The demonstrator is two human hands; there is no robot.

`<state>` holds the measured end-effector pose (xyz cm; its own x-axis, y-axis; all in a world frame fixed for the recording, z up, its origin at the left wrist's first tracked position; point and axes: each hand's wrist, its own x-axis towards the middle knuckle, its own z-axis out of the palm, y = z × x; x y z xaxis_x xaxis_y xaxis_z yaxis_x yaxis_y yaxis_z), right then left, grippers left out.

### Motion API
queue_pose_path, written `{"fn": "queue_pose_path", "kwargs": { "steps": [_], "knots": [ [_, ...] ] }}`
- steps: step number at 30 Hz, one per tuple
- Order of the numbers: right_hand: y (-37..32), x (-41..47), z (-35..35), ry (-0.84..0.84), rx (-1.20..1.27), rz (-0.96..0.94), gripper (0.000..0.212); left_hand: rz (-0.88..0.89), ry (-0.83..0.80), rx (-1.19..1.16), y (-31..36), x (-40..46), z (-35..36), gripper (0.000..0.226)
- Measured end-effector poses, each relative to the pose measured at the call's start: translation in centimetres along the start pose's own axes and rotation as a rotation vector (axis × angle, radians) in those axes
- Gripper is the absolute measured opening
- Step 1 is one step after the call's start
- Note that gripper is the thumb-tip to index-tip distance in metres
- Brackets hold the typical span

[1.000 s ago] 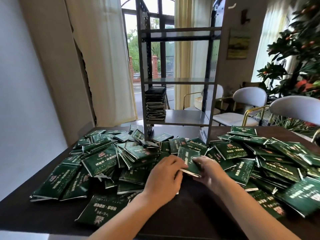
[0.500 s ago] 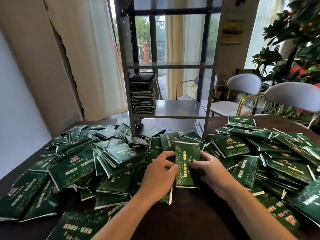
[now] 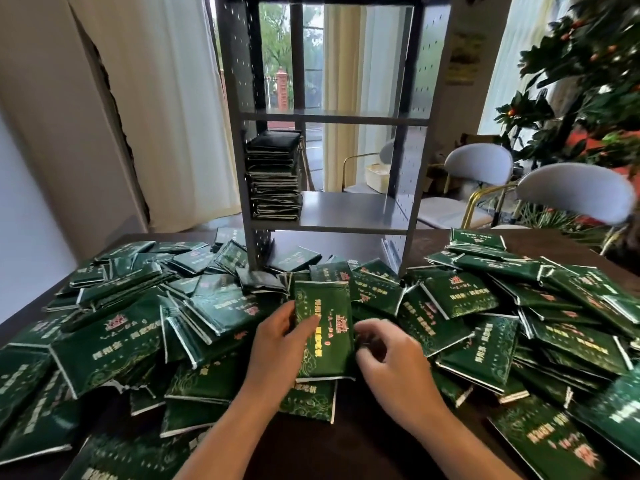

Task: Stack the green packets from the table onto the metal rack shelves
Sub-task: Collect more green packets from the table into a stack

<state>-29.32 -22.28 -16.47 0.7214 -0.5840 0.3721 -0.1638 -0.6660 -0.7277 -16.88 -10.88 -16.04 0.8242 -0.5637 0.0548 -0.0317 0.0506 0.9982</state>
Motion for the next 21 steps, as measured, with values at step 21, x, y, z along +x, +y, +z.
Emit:
{"fn": "queue_pose_path", "kwargs": {
  "steps": [21],
  "knots": [
    [-0.1,6.6,-1.6,-0.303,-0.666,0.146,0.076,0.040,-0.015,0.114,0.2,-0.8,0.2,0.021]
  ]
}}
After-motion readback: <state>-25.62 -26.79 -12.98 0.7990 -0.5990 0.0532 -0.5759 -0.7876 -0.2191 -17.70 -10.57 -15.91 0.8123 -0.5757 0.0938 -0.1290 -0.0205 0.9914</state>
